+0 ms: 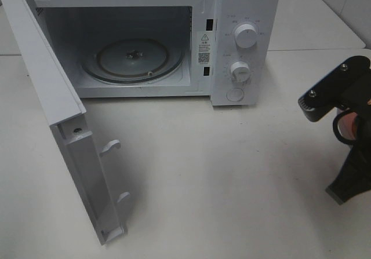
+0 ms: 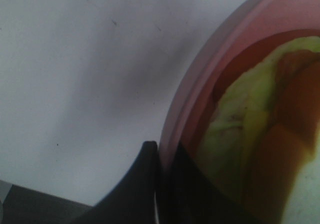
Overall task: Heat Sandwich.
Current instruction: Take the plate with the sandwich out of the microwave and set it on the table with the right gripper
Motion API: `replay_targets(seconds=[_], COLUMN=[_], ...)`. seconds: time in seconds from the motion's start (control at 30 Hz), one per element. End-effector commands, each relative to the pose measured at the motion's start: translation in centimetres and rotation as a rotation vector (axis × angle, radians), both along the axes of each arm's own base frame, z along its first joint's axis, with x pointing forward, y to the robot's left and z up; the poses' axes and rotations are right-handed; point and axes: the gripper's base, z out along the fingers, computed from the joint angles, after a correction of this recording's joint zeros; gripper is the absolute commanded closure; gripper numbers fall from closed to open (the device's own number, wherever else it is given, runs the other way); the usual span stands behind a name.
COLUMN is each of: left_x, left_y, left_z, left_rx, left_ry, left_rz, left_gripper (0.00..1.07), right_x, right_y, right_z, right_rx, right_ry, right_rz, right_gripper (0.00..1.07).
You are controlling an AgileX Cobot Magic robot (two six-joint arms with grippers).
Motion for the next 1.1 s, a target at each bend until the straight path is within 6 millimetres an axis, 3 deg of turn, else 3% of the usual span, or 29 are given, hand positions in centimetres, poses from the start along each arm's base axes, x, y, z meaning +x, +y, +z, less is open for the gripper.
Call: replay_targets(seconds=[0.03, 0.67, 1.1], left_x=[-0.4, -0.4, -0.4], left_y=[0.0, 0.0, 0.0], left_z=[0.0, 0.0, 0.0], left_rx=[-0.004, -0.004, -0.004], left_ry=[-0.031, -0.031, -0.031], left_rz=[0.002, 0.002, 0.002], left_gripper=[0.09, 0.09, 0.09], right_x=[1.1, 5.5, 8.1], right_y=[0.5, 3.6, 1.0], right_z=[0.2, -2.2, -3.7], right_rx=[-0.011, -0.044, -0.005], right_ry=[-0.030, -0.015, -0.021], right_rz=[-0.037, -0.121, -0.223], right_gripper=[1.07, 1.06, 1.06])
